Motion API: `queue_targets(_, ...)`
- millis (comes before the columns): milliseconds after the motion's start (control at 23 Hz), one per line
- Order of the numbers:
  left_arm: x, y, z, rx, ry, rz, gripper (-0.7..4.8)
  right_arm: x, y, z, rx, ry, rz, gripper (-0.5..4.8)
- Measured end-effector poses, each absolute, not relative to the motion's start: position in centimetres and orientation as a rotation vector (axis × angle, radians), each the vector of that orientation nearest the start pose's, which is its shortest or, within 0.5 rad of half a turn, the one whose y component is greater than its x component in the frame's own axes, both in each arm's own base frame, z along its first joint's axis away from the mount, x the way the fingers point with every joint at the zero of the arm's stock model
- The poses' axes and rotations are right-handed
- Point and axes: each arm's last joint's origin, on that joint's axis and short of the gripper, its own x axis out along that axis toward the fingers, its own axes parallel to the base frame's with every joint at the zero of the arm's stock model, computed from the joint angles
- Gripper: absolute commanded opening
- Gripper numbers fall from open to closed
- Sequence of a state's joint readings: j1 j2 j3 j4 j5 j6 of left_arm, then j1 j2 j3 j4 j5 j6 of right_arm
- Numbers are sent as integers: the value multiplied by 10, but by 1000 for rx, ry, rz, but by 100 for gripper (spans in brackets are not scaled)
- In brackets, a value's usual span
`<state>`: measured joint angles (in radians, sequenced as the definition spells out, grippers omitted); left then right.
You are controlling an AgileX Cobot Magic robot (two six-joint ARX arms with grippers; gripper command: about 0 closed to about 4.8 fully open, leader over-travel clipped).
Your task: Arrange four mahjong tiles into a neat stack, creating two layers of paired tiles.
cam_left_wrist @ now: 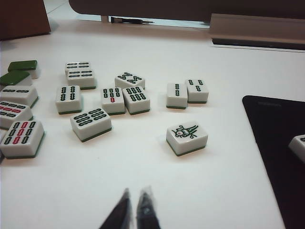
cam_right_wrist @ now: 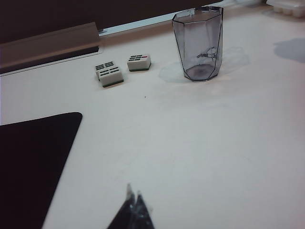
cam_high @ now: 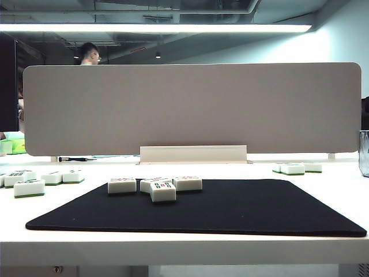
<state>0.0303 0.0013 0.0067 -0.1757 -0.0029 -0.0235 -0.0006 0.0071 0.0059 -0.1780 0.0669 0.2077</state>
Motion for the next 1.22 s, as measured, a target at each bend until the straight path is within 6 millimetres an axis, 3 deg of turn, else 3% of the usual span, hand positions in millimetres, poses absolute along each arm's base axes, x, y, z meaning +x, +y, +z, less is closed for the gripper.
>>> queue_targets(566,96,3,149,-38,170,36,25,95,-2,152,201,177,-87,-1)
queue_targets(827,96,3,149,-40,170,36,25,87,-2,191,205,75,-76,-1)
queue_targets(957,96,3,149,-41,170,36,25,75,-2,220,207,28,-71,-1)
queue_targets(1218,96,3,149,-41,170,37,25,48,0,260,208,58,-8,-1)
